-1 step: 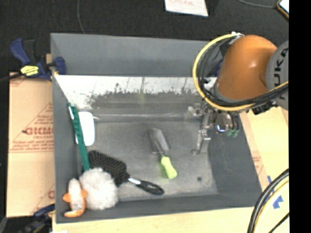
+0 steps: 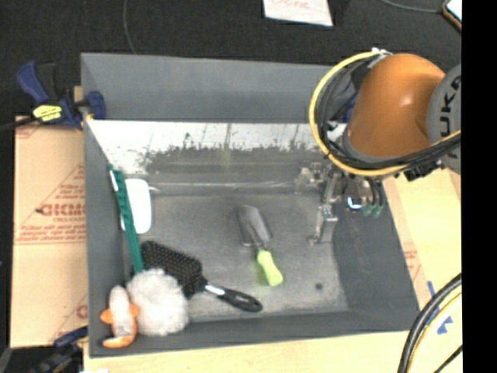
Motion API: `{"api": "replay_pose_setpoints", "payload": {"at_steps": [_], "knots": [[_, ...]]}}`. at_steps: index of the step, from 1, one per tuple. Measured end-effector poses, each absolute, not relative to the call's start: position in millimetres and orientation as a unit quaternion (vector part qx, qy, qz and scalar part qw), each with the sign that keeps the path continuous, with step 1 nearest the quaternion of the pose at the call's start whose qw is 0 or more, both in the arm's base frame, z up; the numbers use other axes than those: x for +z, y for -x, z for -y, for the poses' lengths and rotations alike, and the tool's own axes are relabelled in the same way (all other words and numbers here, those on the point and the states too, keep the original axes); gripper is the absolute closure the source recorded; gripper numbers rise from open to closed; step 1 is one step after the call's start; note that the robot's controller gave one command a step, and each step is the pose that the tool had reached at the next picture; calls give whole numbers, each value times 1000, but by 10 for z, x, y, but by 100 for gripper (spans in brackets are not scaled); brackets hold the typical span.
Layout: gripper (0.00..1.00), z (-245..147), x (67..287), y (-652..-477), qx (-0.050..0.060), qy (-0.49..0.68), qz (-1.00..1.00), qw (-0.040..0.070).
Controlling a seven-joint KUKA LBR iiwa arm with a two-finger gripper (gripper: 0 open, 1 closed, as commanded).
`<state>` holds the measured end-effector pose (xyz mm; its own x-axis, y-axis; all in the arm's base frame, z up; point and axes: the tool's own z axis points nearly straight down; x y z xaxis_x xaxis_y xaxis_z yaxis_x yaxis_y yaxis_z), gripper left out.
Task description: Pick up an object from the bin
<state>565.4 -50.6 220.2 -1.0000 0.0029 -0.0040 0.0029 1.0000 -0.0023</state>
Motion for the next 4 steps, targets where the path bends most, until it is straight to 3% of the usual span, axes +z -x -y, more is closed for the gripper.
{"api": "replay_pose_setpoints", "payload": {"at_steps": [1,2,3,4], "knots": [[0,125,1181,-5722,0,-140,-990,3],[0,-47,1497,-5781,-1,-61,-998,7],[0,-123,990,-5993,0,-313,-950,2],[0,-116,709,-5836,0,-157,-988,9]]}}
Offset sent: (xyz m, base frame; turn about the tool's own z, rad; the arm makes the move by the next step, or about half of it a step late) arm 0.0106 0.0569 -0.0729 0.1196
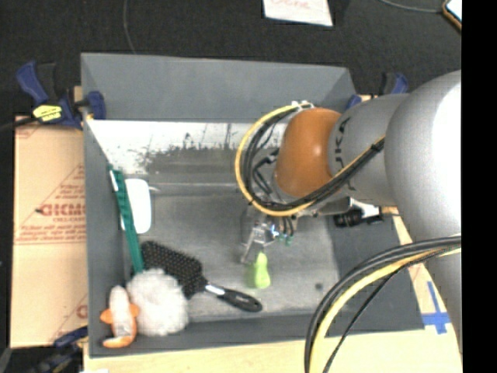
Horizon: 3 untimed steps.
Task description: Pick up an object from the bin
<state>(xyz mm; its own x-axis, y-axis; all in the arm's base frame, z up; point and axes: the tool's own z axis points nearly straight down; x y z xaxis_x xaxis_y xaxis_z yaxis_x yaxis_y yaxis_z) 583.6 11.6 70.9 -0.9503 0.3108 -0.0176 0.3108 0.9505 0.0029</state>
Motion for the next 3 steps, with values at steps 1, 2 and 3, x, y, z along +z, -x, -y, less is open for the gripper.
{"api": "replay_pose_setpoints", "payload": {"at_steps": [1,2,3], "knots": [[100,35,721,-5833,1,-369,-929,5],[100,35,722,-5833,0,-369,-930,5],[100,43,974,-5821,0,-367,-930,4]]}}
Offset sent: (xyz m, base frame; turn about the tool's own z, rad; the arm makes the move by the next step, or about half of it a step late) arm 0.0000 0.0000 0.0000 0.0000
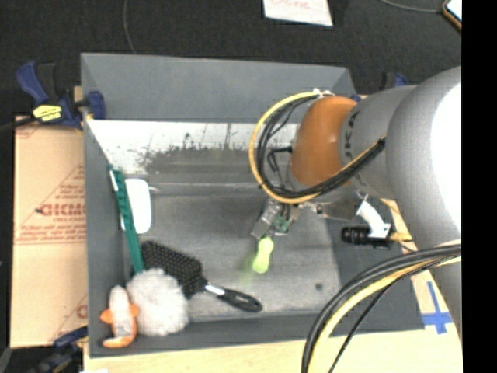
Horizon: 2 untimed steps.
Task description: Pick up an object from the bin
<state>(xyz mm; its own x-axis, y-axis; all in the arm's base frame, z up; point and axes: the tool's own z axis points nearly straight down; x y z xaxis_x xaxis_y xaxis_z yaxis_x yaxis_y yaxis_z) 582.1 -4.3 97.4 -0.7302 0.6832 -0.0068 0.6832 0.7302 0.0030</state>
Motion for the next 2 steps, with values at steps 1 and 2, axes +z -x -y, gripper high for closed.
{"api": "replay_pose_setpoints", "payload": {"at_steps": [1,2], "knots": [[100,49,1095,-5830,1,-366,-930,6],[100,55,1242,-5830,1,-365,-931,6]]}}
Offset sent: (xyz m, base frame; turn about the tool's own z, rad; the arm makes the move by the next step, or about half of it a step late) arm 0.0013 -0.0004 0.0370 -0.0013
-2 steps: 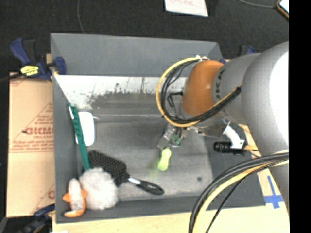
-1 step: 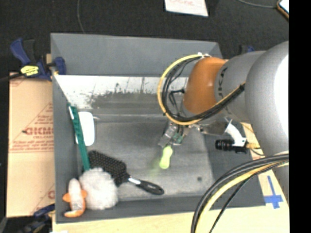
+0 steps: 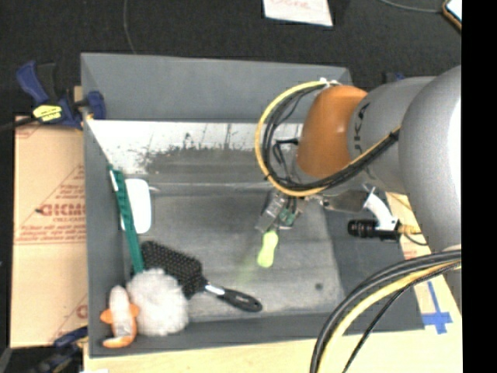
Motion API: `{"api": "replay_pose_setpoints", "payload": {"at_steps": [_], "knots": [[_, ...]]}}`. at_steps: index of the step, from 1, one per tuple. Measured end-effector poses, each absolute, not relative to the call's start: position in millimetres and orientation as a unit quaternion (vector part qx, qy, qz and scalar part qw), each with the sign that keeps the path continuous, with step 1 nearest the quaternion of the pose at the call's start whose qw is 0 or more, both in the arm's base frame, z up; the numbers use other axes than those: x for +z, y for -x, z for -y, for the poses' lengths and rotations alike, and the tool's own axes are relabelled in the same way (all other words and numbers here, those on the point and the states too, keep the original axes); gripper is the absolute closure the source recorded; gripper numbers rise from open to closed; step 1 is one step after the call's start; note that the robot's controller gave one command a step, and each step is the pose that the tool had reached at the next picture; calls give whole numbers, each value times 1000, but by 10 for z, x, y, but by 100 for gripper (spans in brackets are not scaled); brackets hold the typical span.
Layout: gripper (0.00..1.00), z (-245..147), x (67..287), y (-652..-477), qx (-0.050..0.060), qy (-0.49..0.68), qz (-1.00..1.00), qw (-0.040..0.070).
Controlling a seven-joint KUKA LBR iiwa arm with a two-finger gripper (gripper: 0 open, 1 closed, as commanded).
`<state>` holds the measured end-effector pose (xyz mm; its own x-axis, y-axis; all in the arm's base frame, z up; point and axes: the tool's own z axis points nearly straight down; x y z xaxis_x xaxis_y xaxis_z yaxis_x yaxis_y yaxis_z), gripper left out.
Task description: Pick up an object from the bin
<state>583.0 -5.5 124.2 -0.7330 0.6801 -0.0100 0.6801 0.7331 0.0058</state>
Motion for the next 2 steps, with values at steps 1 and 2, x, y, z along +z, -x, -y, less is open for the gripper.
{"api": "replay_pose_setpoints", "payload": {"at_steps": [1,2], "knots": [[100,60,1378,-5833,1,-364,-931,6],[100,64,1463,-5842,2,-363,-932,9]]}}
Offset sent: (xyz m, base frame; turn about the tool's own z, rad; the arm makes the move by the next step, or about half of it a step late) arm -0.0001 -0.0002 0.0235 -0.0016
